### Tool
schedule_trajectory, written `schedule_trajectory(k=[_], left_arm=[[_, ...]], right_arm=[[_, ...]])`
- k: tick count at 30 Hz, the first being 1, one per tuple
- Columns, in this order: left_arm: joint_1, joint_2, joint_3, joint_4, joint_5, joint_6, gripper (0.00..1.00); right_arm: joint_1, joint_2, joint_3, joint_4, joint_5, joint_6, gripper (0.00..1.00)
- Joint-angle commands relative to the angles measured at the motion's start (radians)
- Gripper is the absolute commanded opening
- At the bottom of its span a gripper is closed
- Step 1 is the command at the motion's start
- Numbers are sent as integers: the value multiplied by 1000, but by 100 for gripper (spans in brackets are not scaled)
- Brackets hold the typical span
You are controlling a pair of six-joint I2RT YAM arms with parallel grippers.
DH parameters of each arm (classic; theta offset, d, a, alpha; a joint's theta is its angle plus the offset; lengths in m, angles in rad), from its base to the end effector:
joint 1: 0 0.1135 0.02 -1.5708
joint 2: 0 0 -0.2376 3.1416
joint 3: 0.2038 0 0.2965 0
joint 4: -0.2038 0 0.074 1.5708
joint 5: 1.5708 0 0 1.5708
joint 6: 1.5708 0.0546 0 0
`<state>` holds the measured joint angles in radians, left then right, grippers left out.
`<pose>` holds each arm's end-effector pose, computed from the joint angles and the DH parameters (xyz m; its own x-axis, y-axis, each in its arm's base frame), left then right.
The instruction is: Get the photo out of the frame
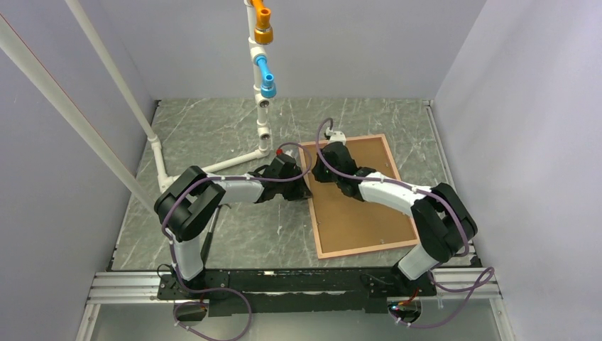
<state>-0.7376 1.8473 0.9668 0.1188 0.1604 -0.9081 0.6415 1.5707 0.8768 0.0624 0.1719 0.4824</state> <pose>0.2965 -0.2812 0.0681 -0.9050 -0.2291 -0.3583 0.0584 0.7676 -0.6383 0.3138 0.2227 0.1361 -0.6412 0.0916 -0.7619 -0.2049 0.9364 0.2850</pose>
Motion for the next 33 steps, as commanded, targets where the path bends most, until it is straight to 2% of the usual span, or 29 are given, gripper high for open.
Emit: schedule_trajectory(k=[1, 10, 18, 25, 33], left_arm=[[-21, 12, -51, -79, -11, 20, 0], [-22, 15, -48, -79, -6, 23, 0], [-22, 13, -56, -74, -7, 22, 0], [-22, 15, -58, -71, -7, 21, 0], [-22, 22, -58, -63, -1, 18, 0]], right_arm=[[-22, 16, 64, -45, -61, 4, 0], [-29, 129, 190, -145, -106, -27, 0], [-39, 89, 194, -162, -25, -33, 0], [-80, 88, 224, -187, -48, -48, 0], [-78, 154, 274, -225, -142, -76, 0]])
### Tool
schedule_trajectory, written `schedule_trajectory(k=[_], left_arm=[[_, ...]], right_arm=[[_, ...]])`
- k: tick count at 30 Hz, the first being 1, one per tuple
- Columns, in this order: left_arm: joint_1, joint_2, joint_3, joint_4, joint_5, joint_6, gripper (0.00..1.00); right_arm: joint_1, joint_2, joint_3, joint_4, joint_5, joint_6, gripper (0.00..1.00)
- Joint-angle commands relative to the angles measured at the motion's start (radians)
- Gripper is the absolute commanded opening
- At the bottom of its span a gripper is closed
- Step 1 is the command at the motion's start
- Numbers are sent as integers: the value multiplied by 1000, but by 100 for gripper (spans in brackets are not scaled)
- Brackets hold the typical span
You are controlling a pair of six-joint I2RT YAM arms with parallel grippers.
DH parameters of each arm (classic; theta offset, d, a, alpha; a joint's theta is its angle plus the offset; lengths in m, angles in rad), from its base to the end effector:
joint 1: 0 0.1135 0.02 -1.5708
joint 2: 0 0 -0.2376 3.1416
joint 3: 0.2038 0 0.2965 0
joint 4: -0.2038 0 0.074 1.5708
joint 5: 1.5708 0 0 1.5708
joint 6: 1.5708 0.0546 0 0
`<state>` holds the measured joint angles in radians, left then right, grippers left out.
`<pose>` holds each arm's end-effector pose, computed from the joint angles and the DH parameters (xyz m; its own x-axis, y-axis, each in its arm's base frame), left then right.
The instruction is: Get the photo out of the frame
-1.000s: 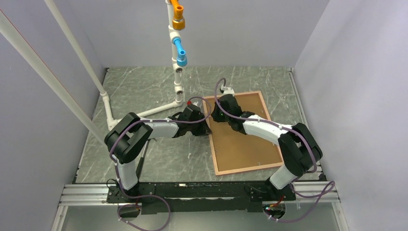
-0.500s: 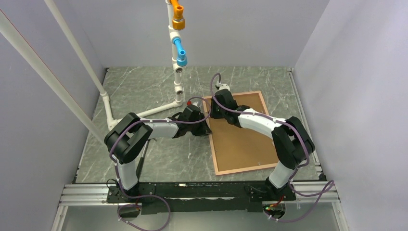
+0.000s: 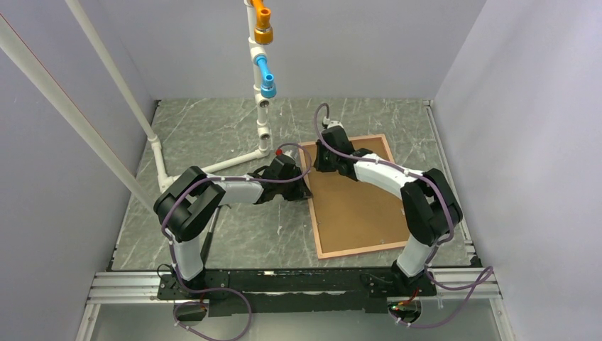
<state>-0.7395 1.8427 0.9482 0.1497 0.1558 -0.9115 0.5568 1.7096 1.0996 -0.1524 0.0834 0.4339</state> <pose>0.2946 -0.2802 0.0668 -0.8996 -0.2363 -0.3672 0.0636 0.7610 -0.6456 0.3574 0.2171 0.1430 -0.7319 0.0379 -0.6804 -0.1849 0.9499 0.2518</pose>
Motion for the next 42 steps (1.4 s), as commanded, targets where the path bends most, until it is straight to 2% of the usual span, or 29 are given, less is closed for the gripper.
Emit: schedule_trajectory(k=[1, 6, 17, 22, 30, 36, 42], left_arm=[[-21, 24, -39, -96, 3, 23, 0], [-21, 24, -40, -96, 2, 23, 0], [-21, 26, -41, -93, 3, 22, 0], [-21, 20, -44, -97, 1, 22, 0], [-24, 17, -37, -107, -1, 26, 0], [-24, 13, -38, -113, -6, 31, 0], [-24, 23, -28, -117, -2, 32, 0]], right_arm=[[8, 16, 51, -8, -61, -28, 0], [11, 27, 75, -36, -79, -37, 0], [43, 56, 208, -289, -57, -77, 0], [46, 105, 265, -347, -79, -96, 0], [45, 154, 316, -333, -64, -104, 0], [29, 70, 288, -298, -16, -98, 0], [9, 86, 331, -322, -19, -107, 0]])
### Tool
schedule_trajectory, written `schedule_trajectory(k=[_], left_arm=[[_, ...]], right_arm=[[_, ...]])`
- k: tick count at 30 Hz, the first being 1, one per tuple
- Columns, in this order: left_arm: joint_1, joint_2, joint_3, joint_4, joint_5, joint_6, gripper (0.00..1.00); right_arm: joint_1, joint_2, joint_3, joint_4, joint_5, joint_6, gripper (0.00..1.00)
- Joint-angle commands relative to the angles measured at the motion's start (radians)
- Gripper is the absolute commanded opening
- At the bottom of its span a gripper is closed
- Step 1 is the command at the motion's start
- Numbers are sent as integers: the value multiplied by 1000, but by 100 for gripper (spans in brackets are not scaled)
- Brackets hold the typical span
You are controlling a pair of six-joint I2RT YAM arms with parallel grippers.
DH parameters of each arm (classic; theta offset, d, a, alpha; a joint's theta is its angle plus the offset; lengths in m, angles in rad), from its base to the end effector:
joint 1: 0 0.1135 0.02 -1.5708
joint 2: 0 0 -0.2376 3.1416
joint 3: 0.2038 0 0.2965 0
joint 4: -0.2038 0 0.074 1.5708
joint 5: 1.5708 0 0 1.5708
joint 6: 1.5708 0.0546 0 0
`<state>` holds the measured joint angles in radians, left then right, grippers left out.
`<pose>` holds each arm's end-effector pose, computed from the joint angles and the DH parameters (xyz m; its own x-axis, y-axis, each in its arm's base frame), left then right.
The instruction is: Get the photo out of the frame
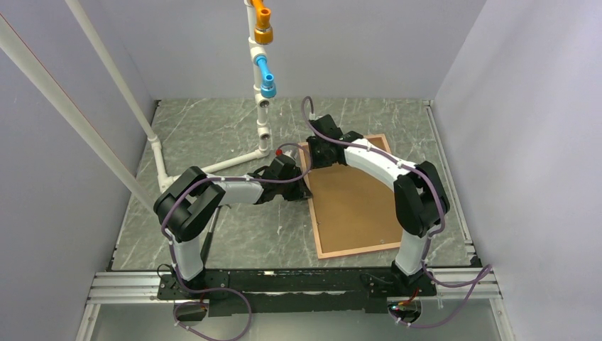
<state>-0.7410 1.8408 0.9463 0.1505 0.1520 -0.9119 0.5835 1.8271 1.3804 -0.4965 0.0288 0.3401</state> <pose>0.2940 -0.2802 0.0669 -0.8985 -0.2373 -0.3694 0.0638 0.7619 -0.6445 0.3710 0.2430 0.1679 -0.8158 -0.1390 -0.5613 -0.2805 0.9440 0.1739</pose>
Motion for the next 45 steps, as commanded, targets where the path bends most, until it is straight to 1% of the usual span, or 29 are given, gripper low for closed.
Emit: schedule_trajectory(k=[1, 6, 15, 25, 39, 43, 45], left_arm=[[-22, 23, -25, -119, 1, 33, 0], [-23, 17, -25, -126, -7, 37, 0], [-23, 21, -35, -113, 0, 33, 0], [-20, 17, -37, -118, -6, 36, 0], [-22, 10, -49, -111, -8, 33, 0], [-22, 6, -51, -110, -8, 33, 0], [-22, 4, -53, -109, -9, 31, 0]], right_arm=[[-19, -32, 52, 22, 30, -13, 0], [-26, -40, 54, 30, 36, -9, 0], [-27, 41, 100, 7, -22, -16, 0], [-12, 60, 101, -41, -10, -14, 0], [10, 81, 177, -188, -60, -61, 0], [19, 113, 211, -230, -32, -68, 0], [26, 116, 216, -234, 10, -72, 0]])
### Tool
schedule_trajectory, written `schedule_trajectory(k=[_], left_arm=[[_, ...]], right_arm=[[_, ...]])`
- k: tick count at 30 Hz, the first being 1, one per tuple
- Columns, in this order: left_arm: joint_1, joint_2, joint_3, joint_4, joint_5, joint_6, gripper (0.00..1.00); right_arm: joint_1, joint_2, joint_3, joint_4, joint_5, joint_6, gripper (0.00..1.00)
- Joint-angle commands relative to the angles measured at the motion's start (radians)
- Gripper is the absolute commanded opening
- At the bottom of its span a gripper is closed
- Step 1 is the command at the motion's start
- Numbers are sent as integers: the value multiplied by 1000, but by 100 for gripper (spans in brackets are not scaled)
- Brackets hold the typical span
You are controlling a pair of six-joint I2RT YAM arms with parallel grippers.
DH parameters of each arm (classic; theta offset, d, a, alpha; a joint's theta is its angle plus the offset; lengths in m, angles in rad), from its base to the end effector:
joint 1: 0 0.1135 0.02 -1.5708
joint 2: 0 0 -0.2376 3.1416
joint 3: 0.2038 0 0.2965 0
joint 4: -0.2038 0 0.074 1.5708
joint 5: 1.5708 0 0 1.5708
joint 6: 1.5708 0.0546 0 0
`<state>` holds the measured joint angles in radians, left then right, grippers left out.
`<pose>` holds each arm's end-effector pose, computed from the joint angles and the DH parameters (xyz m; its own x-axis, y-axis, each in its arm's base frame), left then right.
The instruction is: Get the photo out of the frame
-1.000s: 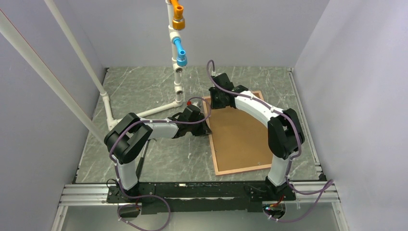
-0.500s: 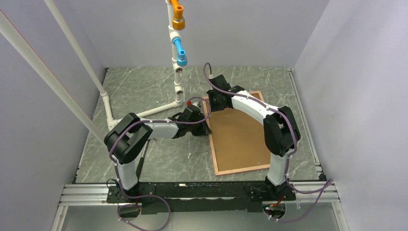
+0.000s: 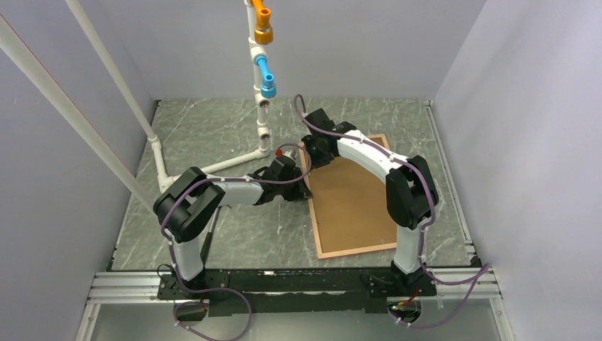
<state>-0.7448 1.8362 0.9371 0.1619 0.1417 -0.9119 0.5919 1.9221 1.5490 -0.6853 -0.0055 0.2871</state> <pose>0.2924 -0.2801 0.0668 -0.8939 -0.2405 -0.3782 0.0671 0.7625 -0.6435 0.3792 0.2553 0.1745 -0.8523 -0.2318 -0.4688 -0.3324 0.9322 0.1434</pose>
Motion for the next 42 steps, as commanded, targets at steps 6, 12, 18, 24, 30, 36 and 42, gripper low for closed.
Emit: schedule_trajectory(k=[6, 12, 18, 24, 30, 36, 42], left_arm=[[-18, 11, -44, -119, 4, 31, 0], [-17, 11, -48, -109, 12, 30, 0], [-19, 17, -48, -96, 19, 23, 0], [-19, 11, -62, -89, 18, 17, 0], [-19, 19, -61, -81, 30, 11, 0], [-19, 17, -66, -81, 31, 7, 0], [-20, 13, -64, -87, 28, 10, 0]], right_arm=[[32, 4, 51, -70, 219, -17, 0], [36, -216, -83, 13, 108, 5, 0], [40, -411, -305, 54, -21, 50, 0], [95, -524, -481, 61, -49, 71, 0], [151, -547, -549, 81, -6, 100, 0], [190, -533, -566, 80, 3, 110, 0], [219, -540, -567, 23, 15, 102, 0]])
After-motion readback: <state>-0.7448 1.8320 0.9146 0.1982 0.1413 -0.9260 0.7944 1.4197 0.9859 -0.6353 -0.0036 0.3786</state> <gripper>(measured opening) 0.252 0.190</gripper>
